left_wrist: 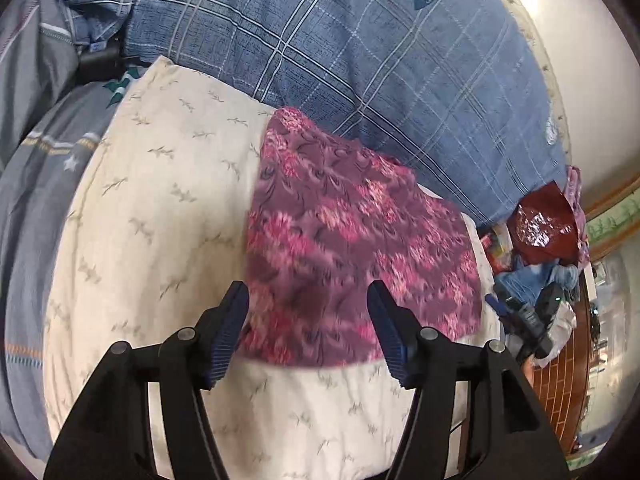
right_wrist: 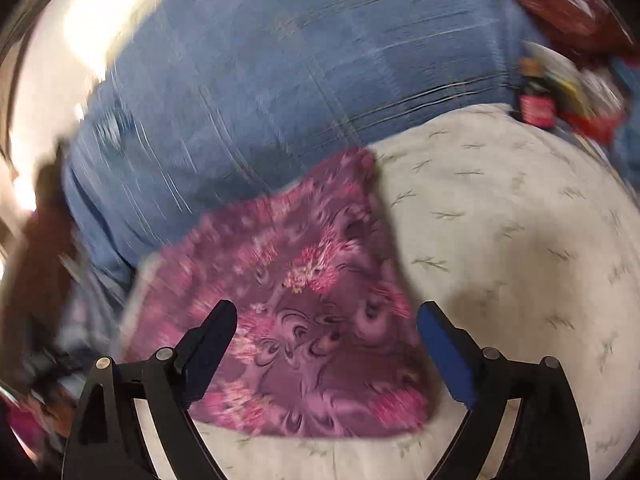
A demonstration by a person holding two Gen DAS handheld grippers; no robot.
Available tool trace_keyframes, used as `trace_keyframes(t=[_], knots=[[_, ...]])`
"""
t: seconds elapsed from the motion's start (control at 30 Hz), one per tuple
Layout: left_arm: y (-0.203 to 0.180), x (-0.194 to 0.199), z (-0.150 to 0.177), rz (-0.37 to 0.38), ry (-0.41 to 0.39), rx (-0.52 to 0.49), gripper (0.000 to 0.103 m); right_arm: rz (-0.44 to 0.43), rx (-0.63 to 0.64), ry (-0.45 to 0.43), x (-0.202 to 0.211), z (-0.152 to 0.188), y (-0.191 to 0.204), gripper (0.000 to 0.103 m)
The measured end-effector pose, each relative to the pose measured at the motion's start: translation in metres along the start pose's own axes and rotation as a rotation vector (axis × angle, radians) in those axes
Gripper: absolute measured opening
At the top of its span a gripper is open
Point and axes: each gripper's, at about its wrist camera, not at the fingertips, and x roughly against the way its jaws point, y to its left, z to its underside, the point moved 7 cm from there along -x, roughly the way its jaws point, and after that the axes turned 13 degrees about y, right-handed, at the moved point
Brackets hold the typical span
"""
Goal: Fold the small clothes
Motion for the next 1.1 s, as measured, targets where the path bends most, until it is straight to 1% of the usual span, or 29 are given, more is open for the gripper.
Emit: trace_keyframes(t=[0.07, 0.1, 0.13, 0.17, 0.2, 0.23, 0.27, 0.3, 0.33, 0.37, 0.4, 0.43, 0.47, 0.53, 0.57, 0.6, 0.63, 0.7, 0.73, 0.77, 0.8, 0.83, 0.87, 0.93, 0.97, 1.0, 1.03, 1.07, 1.1], knots=[[0.001, -0.012, -0.008, -0.005, 0.025, 0.004, 0.06, 0.069, 0.01, 0.073, -0.03, 0.005, 0.004, 0.094], [0.0, -0.019, -0.014, -0.023, 0.037, -0.001, 0.06, 0.079, 0.001, 0.105, -0.041, 0.009, 0.001, 0.096], [-0.001, -0.026, -0.021, -0.046, 0.043, -0.006, 0.06, 0.09, 0.003, 0.09, -0.05, 0.009, 0.001, 0.103], [-0.001, -0.029, -0.025, -0.055, 0.043, -0.01, 0.06, 0.084, 0.017, 0.043, -0.047, 0.01, 0.004, 0.103], [-0.001, -0.031, -0.029, -0.057, 0.042, -0.013, 0.06, 0.088, -0.001, 0.038, -0.05, 0.01, 0.003, 0.103], [0.0, -0.033, -0.041, -0.06, 0.035, -0.009, 0.06, 0.099, 0.006, 0.052, -0.052, 0.009, 0.004, 0.103], [0.0, -0.034, -0.045, -0.06, 0.029, -0.005, 0.06, 0.116, 0.025, 0.075, -0.051, 0.008, 0.007, 0.103], [0.0, -0.034, -0.056, -0.058, 0.022, -0.001, 0.06, 0.13, 0.032, 0.102, -0.05, 0.004, 0.009, 0.1], [0.002, -0.036, -0.068, -0.061, 0.023, 0.0, 0.061, 0.122, 0.047, 0.064, -0.04, -0.006, 0.013, 0.093], [0.004, -0.038, -0.081, -0.076, 0.025, 0.002, 0.061, 0.115, 0.053, 0.022, -0.031, -0.014, 0.013, 0.095], [0.006, -0.042, -0.09, -0.087, 0.03, 0.001, 0.065, 0.119, 0.05, -0.038, -0.019, -0.028, 0.012, 0.096], [0.009, -0.046, -0.1, -0.094, 0.038, 0.001, 0.066, 0.109, 0.025, -0.091, -0.009, -0.046, 0.008, 0.098], [0.013, -0.054, -0.114, -0.097, 0.054, 0.004, 0.067, 0.067, -0.004, -0.097, -0.008, -0.061, 0.003, 0.101], [0.019, -0.066, -0.129, -0.089, 0.076, 0.022, 0.067, -0.014, -0.107, -0.029, -0.027, -0.09, -0.011, 0.101], [0.025, -0.076, -0.136, -0.074, 0.093, 0.039, 0.067, -0.039, -0.144, 0.011, -0.039, -0.096, -0.018, 0.098], [0.028, -0.081, -0.14, -0.065, 0.102, 0.054, 0.067, -0.048, -0.175, 0.044, -0.052, -0.104, -0.023, 0.097], [0.032, -0.088, -0.143, -0.052, 0.111, 0.069, 0.067, -0.041, -0.201, 0.054, -0.063, -0.11, -0.027, 0.097], [0.037, -0.106, -0.15, -0.018, 0.138, 0.106, 0.067, -0.05, -0.187, 0.063, -0.078, -0.116, -0.026, 0.095], [0.036, -0.112, -0.151, -0.001, 0.149, 0.113, 0.067, -0.04, -0.167, 0.076, -0.088, -0.12, -0.023, 0.086], [0.031, -0.117, -0.152, 0.012, 0.152, 0.102, 0.064, -0.03, -0.151, 0.095, -0.096, -0.122, -0.021, 0.044], [0.02, -0.118, -0.153, 0.001, 0.129, 0.051, 0.046, -0.04, -0.131, 0.115, -0.101, -0.124, -0.015, 0.014], [0.013, -0.117, -0.154, -0.019, 0.109, 0.014, 0.033, -0.073, -0.102, 0.129, -0.102, -0.126, -0.007, 0.011], [0.003, -0.114, -0.154, -0.061, 0.072, -0.038, 0.016, -0.079, -0.072, 0.084, -0.092, -0.129, -0.001, 0.011], [0.004, -0.116, -0.157, -0.118, 0.045, -0.049, 0.01, -0.113, -0.009, -0.069, -0.059, -0.137, 0.007, 0.01], [0.008, -0.119, -0.159, -0.148, 0.048, -0.041, 0.008, -0.113, -0.036, -0.113, -0.052, -0.141, 0.003, 0.004], [0.018, -0.126, -0.16, -0.198, 0.065, -0.011, 0.009, -0.112, -0.087, -0.115, -0.054, -0.143, -0.009, 0.005], [0.025, -0.129, -0.159, -0.206, 0.071, 0.014, 0.009, -0.1, -0.151, -0.049, -0.07, -0.143, -0.026, 0.005], [0.029, -0.127, -0.159, -0.179, 0.06, 0.049, 0.009, -0.046, -0.202, 0.021, -0.086, -0.138, -0.041, 0.006], [0.032, -0.122, -0.158, -0.176, 0.053, 0.071, 0.009, 0.003, -0.241, 0.096, -0.1, -0.131, -0.053, 0.006]])
